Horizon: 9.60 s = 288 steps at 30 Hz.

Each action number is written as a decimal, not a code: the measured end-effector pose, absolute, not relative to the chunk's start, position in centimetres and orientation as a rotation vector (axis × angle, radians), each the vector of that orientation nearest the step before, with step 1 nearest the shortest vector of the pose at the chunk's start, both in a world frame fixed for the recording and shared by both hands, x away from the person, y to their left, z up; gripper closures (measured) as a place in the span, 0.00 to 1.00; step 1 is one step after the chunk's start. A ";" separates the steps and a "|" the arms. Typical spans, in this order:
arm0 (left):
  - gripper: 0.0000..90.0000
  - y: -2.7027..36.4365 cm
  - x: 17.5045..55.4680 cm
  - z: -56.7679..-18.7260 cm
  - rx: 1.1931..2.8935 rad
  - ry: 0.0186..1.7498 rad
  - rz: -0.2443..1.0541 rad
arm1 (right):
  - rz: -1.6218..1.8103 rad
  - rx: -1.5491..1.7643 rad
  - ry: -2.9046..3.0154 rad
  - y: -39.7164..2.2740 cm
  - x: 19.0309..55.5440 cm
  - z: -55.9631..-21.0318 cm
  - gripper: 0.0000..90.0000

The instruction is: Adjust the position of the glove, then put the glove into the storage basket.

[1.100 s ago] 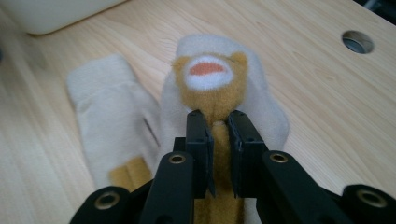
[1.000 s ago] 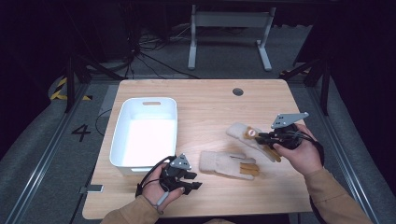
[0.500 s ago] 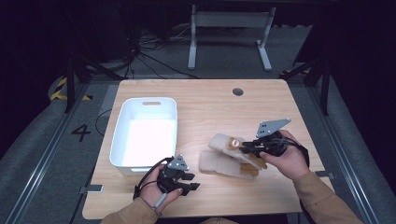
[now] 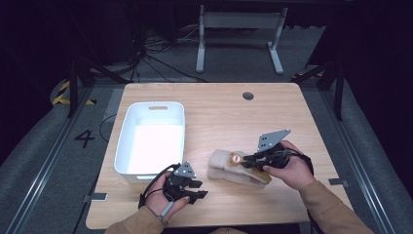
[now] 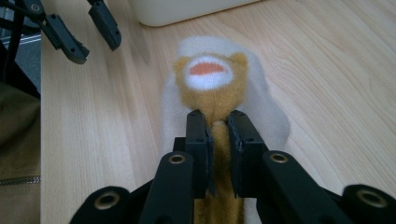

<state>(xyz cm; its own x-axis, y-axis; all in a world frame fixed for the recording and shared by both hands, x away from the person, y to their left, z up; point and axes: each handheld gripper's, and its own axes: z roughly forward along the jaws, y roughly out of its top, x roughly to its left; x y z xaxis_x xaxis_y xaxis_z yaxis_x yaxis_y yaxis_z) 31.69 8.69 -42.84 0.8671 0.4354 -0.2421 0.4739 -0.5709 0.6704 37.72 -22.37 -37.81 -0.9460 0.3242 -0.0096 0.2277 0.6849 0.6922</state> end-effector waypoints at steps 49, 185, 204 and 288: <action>0.63 6.4 33.9 -43.1 2.242 0.667 0.008 | 1.050 0.653 2.711 -28.8 35.2 -42.1 0.65; 0.34 -2.6 39.9 -40.0 2.438 0.290 -0.004 | 1.187 1.038 2.401 -36.2 34.6 -41.7 0.70; 0.18 -3.1 40.9 -43.9 2.427 0.331 -0.032 | 1.193 1.051 2.392 -36.3 34.6 -42.2 0.64; 0.71 -5.2 39.7 -45.8 2.407 0.368 0.109 | 1.239 1.073 2.381 -36.1 34.5 -42.8 0.58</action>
<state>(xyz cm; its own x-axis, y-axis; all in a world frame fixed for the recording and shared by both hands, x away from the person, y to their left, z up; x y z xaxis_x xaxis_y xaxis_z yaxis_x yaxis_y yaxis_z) 39.65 -5.17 -45.77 0.9562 0.2920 -0.0198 0.2339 -0.7217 0.6515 34.54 -36.15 -42.79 -0.6973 0.7085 0.1086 0.4953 0.3668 0.7875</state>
